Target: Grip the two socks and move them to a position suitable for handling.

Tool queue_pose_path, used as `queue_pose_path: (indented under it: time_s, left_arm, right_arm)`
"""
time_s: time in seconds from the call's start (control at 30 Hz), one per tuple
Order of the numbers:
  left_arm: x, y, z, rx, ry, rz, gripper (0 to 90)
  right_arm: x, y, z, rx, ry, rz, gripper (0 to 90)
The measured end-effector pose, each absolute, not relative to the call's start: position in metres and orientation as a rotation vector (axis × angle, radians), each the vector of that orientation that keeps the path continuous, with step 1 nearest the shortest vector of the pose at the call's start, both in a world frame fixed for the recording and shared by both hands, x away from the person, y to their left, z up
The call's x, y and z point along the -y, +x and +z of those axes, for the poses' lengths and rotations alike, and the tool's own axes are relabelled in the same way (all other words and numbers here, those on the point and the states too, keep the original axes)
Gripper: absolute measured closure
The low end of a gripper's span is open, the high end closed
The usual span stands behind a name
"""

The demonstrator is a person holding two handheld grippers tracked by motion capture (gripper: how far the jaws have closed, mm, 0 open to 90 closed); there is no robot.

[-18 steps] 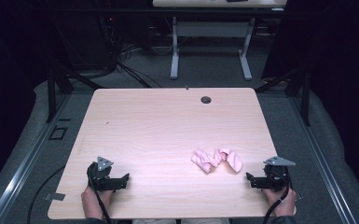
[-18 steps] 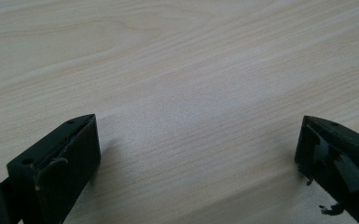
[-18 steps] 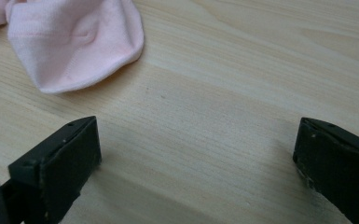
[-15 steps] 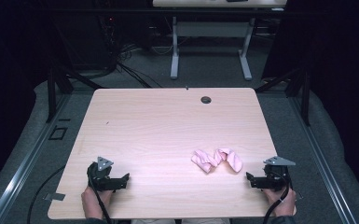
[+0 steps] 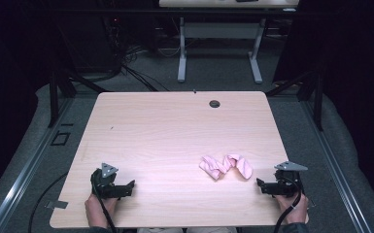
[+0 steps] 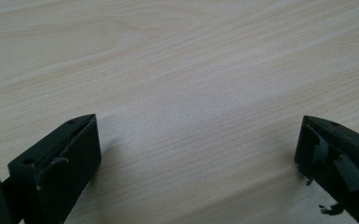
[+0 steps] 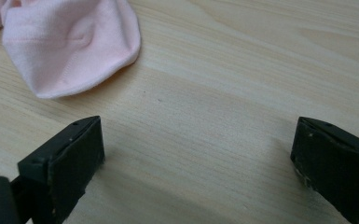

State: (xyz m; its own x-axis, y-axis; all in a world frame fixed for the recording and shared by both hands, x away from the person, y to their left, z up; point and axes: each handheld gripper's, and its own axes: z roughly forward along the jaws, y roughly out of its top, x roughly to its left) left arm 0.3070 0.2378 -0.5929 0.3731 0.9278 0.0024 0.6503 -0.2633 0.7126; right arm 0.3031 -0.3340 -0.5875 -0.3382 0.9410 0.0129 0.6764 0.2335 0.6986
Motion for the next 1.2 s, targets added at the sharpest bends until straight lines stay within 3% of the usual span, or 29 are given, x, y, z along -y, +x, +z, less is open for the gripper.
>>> queue_pose_path:
  time_s: [0.47, 1.2]
  left_arm:
    - [-0.238, 0.307, -0.593, -1.358, 2.012, 0.571, 0.1]
    - [-0.238, 0.307, -0.593, -1.358, 2.012, 0.571, 0.1]
  right_arm:
    - [0.327, 0.303, -0.559, -2.169, 1.505, 0.887, 0.0]
    - [0.255, 0.313, -0.51, -2.358, 1.274, 0.937, 0.0]
